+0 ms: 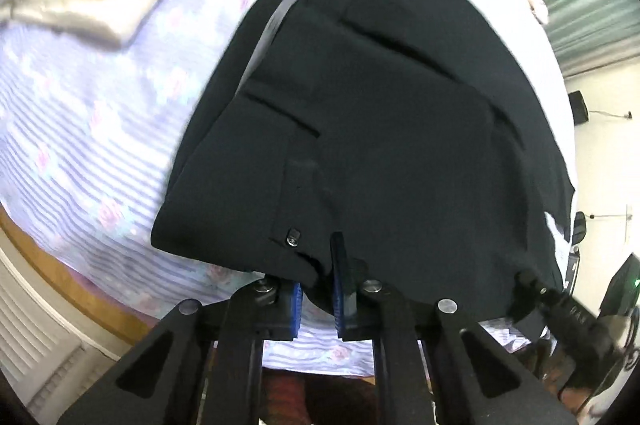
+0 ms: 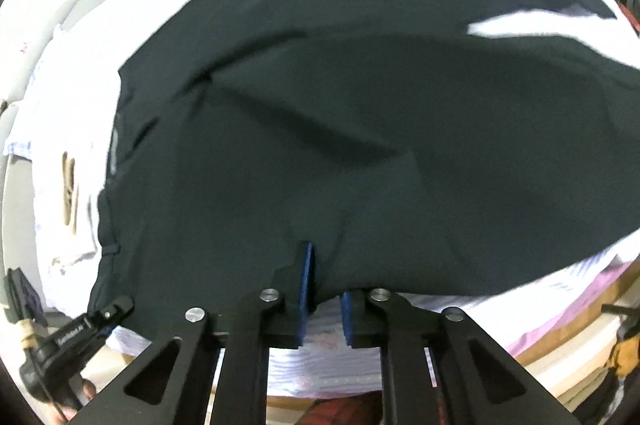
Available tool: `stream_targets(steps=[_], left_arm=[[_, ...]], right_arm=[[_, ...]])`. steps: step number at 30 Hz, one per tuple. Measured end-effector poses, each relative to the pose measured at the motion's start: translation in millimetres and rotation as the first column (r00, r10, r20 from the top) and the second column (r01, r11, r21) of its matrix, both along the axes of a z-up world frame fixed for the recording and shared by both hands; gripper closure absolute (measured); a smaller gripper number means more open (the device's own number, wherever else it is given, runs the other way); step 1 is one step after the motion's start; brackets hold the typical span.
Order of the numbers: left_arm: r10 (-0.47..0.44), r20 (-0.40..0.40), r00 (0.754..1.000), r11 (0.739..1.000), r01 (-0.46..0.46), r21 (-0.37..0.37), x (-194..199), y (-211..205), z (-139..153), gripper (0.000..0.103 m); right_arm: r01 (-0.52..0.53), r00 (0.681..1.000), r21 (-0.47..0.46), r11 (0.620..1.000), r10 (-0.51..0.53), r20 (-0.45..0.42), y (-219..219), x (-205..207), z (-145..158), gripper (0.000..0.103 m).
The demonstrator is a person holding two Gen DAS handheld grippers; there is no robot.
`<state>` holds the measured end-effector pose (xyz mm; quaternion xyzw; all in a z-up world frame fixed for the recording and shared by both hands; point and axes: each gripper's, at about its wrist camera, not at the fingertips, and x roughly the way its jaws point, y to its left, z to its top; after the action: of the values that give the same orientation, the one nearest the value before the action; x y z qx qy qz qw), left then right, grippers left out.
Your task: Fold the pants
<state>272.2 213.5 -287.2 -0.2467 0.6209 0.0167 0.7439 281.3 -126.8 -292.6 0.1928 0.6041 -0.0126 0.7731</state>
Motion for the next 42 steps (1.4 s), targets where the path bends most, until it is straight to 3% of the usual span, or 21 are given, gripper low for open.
stream_targets(steps=[7, 10, 13, 18, 21, 27, 34, 39, 42], left_arm=[[-0.005, 0.154, 0.988, 1.000, 0.001, 0.031, 13, -6, 71, 0.093], [-0.026, 0.257, 0.966, 0.998, 0.011, 0.060, 43, -17, 105, 0.094], [-0.043, 0.330, 0.943, 0.996, 0.015, 0.086, 74, -20, 127, 0.094], [-0.081, 0.393, 0.916, 0.989, 0.024, 0.147, 140, -32, 133, 0.094], [-0.090, 0.397, 0.913, 0.985, 0.024, 0.168, 186, -32, 122, 0.094], [-0.105, 0.346, 0.932, 0.979, 0.035, 0.202, 262, -42, 94, 0.094], [-0.128, 0.251, 0.960, 0.965, 0.062, 0.256, 313, -42, 42, 0.093], [-0.132, 0.177, 0.975, 0.949, 0.073, 0.305, 332, -39, 12, 0.091], [-0.117, 0.139, 0.983, 0.951, 0.071, 0.300, 340, -34, 4, 0.088]], right_arm=[[-0.049, 0.988, -0.015, 0.999, 0.051, 0.147, -7, 15, 82, 0.092], [-0.060, 0.975, -0.019, 0.998, 0.062, 0.214, -12, 35, 110, 0.092], [-0.067, 0.963, -0.025, 0.997, 0.071, 0.259, -17, 62, 124, 0.092], [-0.088, 0.949, -0.047, 0.995, 0.098, 0.298, -22, 121, 128, 0.092], [-0.110, 0.944, -0.065, 0.992, 0.125, 0.306, -21, 163, 123, 0.092], [-0.150, 0.947, -0.098, 0.984, 0.171, 0.272, -24, 236, 96, 0.092], [-0.192, 0.959, -0.121, 0.974, 0.213, 0.189, -12, 302, 46, 0.092], [-0.245, 0.953, -0.152, 0.957, 0.267, 0.145, 6, 327, 23, 0.092], [-0.262, 0.952, -0.162, 0.951, 0.282, 0.117, 14, 335, 19, 0.081]])
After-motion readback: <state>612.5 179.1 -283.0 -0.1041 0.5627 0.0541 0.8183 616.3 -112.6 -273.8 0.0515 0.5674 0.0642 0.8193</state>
